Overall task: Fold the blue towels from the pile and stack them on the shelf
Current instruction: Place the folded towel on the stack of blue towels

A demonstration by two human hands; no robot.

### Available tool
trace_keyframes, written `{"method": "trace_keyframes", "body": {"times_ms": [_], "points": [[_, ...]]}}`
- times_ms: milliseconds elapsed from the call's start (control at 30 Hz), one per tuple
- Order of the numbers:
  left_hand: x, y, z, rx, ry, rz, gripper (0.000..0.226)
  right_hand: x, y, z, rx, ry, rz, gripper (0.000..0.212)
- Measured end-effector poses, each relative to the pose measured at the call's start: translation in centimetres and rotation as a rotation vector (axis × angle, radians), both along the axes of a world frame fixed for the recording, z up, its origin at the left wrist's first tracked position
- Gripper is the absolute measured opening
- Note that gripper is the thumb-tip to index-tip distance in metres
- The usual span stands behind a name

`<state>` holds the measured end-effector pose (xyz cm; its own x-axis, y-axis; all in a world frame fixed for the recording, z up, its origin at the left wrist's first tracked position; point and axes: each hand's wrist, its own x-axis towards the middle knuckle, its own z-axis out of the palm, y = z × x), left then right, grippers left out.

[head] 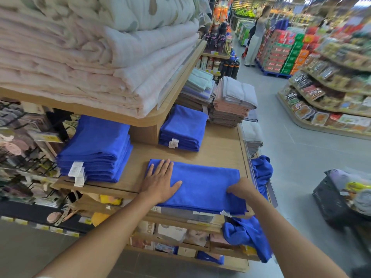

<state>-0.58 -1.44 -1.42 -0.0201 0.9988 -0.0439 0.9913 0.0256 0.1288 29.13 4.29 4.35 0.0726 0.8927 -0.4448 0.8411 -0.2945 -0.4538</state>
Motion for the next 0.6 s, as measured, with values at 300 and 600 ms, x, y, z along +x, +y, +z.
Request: {"method": "trace_keyframes", "body": {"times_ms": [300, 600], "points": [[5.4, -4.3, -1.1, -0.003, 0.002, -0.153, 0.132, 0.8, -0.7, 1.4, -0.142, 0.628, -0.399, 0.031], [9.7, -1.5, 0.0, -0.064, 0.012, -0.188, 0.122, 1.6, 0.3, 6.8, 0.189, 0.588, -0.245, 0.020]]}}
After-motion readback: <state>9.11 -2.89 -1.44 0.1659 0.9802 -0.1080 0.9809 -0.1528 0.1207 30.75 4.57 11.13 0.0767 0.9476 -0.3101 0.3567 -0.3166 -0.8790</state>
